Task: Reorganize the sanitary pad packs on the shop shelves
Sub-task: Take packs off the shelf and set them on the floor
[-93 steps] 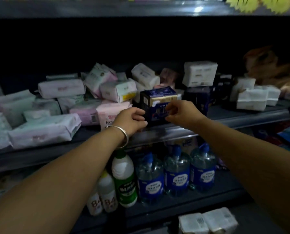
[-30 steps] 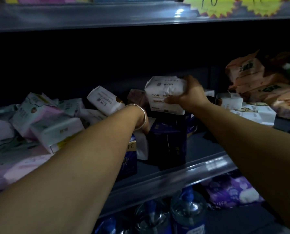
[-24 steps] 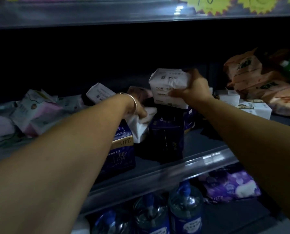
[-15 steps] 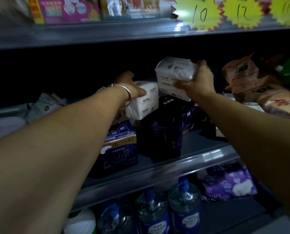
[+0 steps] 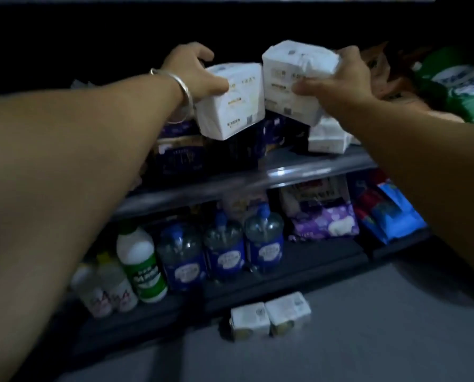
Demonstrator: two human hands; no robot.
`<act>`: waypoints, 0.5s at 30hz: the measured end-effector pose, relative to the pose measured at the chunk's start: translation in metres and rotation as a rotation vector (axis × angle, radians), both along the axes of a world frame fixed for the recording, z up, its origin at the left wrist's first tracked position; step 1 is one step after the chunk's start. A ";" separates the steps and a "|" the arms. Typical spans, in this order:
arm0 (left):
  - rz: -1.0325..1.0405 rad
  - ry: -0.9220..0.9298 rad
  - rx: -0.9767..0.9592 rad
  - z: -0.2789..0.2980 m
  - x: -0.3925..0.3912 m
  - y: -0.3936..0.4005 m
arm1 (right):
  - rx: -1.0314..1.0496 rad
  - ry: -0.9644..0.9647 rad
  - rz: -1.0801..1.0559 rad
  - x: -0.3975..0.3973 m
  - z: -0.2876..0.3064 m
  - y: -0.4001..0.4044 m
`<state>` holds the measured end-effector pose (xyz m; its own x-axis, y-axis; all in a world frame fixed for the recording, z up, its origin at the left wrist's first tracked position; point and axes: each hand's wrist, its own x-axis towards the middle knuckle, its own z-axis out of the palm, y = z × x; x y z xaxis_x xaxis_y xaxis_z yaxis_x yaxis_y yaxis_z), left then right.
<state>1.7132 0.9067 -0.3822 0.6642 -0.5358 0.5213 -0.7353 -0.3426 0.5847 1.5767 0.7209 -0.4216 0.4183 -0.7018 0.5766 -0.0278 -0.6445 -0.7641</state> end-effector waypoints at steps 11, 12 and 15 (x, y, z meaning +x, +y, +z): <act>-0.119 0.443 0.128 -0.115 -0.096 0.029 | 0.199 0.213 0.107 -0.102 -0.105 0.011; -0.135 0.486 0.164 -0.128 -0.099 0.031 | 0.224 0.241 0.114 -0.106 -0.116 0.011; -0.163 0.570 0.273 -0.172 -0.099 0.036 | 0.268 0.330 0.129 -0.113 -0.152 0.018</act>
